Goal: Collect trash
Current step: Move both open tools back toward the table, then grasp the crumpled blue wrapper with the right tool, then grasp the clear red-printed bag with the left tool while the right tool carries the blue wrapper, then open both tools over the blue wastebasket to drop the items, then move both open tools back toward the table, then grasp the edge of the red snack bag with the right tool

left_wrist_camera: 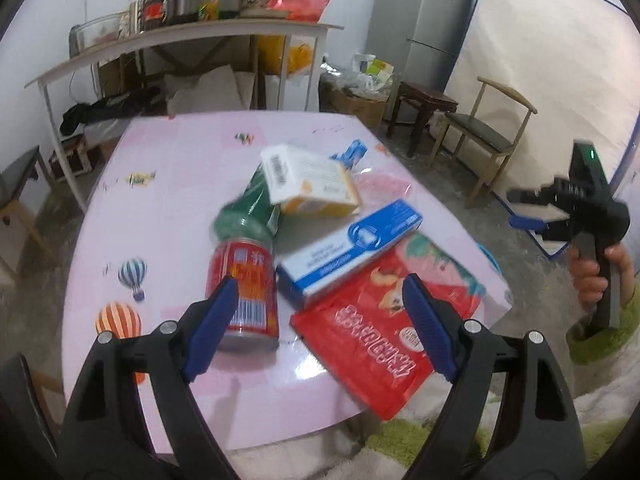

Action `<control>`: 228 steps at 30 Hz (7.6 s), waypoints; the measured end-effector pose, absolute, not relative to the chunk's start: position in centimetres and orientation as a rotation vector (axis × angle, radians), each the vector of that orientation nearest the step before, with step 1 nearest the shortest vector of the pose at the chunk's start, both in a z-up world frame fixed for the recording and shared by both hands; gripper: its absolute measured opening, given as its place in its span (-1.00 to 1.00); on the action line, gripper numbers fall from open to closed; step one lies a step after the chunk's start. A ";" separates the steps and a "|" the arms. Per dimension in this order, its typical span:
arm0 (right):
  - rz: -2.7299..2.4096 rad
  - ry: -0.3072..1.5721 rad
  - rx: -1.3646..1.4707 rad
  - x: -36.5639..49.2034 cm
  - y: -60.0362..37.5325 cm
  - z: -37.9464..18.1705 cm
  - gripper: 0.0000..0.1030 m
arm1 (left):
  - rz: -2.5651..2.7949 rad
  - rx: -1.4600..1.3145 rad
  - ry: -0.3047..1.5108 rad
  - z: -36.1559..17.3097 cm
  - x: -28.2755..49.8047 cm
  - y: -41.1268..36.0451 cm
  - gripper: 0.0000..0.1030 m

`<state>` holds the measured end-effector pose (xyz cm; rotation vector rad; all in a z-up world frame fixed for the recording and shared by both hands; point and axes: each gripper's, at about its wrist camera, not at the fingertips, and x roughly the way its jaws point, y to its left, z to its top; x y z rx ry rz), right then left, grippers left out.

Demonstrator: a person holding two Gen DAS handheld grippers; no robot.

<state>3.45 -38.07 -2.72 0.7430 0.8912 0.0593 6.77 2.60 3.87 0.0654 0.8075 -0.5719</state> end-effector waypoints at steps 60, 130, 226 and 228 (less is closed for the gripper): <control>0.071 0.794 0.861 18.9 -44.1 -1.2 -0.89 | -0.826 0.111 0.898 2.9 19.0 -13.6 0.11; -0.752 0.636 1.373 -11.8 -67.2 -20.2 -0.80 | -1.268 0.395 1.268 -3.5 11.7 -53.5 -0.43; 0.225 1.110 1.145 1.9 -31.2 -13.0 0.00 | -0.824 0.092 1.056 -6.1 4.4 -5.4 -0.26; 0.225 1.119 1.145 2.2 -30.5 -13.4 -0.24 | -0.830 0.109 1.055 -6.1 4.5 -5.7 -0.26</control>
